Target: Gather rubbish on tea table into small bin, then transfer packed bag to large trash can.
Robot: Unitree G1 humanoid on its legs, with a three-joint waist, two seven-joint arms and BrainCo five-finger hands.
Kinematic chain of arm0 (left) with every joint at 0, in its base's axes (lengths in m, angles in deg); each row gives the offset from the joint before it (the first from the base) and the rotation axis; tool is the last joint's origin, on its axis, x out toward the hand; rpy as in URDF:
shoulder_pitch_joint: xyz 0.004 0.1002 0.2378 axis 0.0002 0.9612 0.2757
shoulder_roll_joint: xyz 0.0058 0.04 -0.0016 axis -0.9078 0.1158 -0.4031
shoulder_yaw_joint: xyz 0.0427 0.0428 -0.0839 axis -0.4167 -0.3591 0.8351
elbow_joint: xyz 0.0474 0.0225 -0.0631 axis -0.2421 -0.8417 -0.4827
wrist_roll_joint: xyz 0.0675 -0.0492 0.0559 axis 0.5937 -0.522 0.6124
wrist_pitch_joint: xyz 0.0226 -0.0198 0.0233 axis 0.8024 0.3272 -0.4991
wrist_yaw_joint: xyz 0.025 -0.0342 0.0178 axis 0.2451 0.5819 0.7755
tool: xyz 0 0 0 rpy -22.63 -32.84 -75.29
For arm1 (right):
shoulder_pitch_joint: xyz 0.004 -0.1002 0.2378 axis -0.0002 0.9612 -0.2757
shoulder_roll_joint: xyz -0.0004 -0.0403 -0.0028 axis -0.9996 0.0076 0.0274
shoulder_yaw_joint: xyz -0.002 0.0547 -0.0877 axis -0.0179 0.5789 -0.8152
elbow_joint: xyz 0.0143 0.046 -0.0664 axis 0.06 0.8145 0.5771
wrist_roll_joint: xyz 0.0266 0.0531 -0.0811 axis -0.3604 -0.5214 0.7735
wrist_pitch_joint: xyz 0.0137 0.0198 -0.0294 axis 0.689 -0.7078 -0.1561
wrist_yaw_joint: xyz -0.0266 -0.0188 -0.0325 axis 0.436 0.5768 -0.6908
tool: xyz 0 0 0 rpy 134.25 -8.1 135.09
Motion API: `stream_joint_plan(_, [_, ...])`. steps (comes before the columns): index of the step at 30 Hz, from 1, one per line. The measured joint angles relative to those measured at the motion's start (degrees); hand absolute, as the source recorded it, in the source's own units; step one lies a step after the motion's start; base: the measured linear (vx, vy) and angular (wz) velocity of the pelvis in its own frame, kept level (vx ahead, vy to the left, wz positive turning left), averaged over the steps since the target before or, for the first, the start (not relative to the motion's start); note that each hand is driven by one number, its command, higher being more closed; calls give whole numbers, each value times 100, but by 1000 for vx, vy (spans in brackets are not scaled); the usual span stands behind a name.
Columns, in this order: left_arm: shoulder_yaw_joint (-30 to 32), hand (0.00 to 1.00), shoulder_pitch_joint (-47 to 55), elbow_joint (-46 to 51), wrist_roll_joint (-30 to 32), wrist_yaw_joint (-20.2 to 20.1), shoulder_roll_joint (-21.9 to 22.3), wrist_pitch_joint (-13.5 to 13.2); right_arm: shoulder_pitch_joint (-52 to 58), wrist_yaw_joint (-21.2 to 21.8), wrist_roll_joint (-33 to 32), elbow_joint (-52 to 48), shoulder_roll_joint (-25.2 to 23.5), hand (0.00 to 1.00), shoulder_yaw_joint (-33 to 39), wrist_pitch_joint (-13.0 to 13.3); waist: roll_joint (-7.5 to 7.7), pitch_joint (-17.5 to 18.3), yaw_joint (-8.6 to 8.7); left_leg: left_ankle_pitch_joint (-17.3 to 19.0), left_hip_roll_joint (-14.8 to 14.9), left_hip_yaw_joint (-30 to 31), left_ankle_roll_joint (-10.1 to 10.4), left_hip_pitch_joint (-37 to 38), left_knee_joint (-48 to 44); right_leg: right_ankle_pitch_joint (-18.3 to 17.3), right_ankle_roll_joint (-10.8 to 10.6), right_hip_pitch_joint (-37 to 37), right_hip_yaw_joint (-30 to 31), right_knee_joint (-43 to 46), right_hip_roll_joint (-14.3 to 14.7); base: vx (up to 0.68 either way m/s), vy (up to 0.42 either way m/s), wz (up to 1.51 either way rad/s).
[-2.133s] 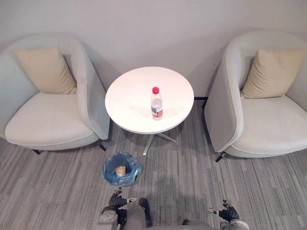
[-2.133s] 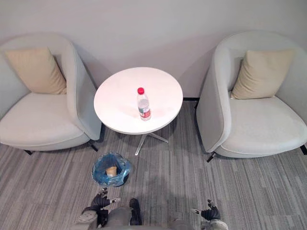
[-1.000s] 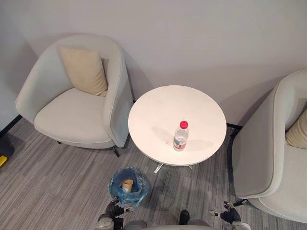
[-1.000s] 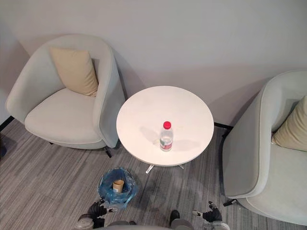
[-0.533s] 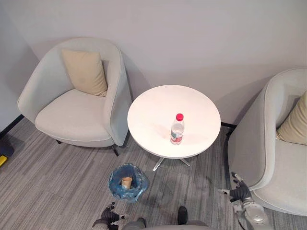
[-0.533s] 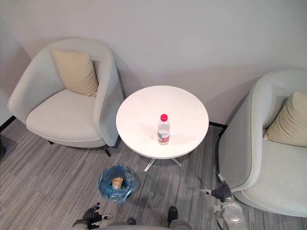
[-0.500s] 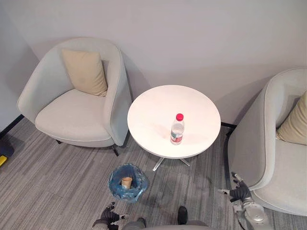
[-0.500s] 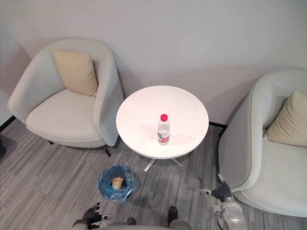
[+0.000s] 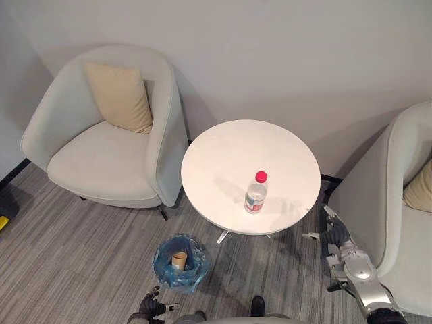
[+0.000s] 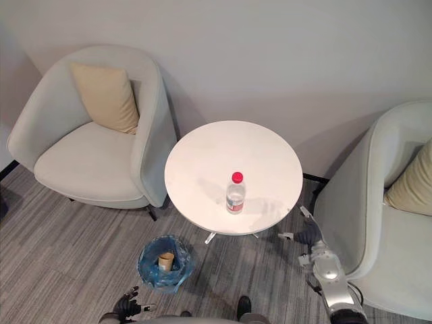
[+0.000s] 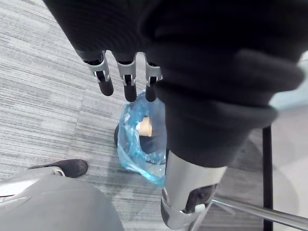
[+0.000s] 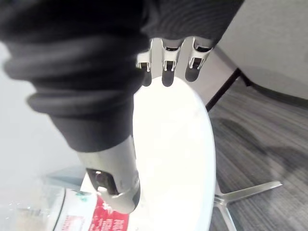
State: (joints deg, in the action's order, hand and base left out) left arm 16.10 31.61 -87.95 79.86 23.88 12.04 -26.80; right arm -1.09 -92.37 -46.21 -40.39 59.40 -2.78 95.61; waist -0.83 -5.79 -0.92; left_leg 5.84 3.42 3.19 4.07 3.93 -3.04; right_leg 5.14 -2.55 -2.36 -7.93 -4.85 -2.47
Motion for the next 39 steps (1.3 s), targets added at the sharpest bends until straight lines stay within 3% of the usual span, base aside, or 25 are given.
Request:
stream_joint_plan(13, [-247, 0, 88, -8, 53, 17, 42, -104, -826, -238, -56, 52, -117, 0, -598, 44, -37, -33, -65, -122, -22, 315, -8, -281, 115, 5, 10, 146, -290, -31, -23, -82, -15, 14])
stream_joint_plan(24, [-394, 0, -138, 21, 37, 31, 88, -114, -1733, -393, -352, 571, -176, 0, -837, 42, -122, -285, -171, -306, -33, 561, 17, -514, 199, 42, 40, 362, -524, -12, -37, 3, -8, 12])
stream_joint_plan(35, [-495, 0, -375, 314, -34, 61, 104, -246, -3012, -432, -742, 955, -262, 0, -1007, 42, -334, -1030, -321, -316, -67, 624, 32, -1071, -204, -11, 83, 894, -569, 451, -97, -59, 3, 4])
stream_joint_plan(36, [-497, 0, -380, 314, -68, 78, 107, -242, -3102, -502, -751, 956, -262, 100, -1012, 43, -350, -1066, -324, -324, -67, 624, 44, -1145, -216, -32, 95, 995, -572, 524, -109, -113, -15, 4])
stream_joint_plan(39, [-498, 0, -418, 313, -145, 145, 110, -242, -3325, -646, -878, 961, -255, 100, -991, 43, -384, -1248, -321, -336, -69, 631, 51, -1305, -291, -53, 90, 1110, -581, 630, -128, -96, -14, 3])
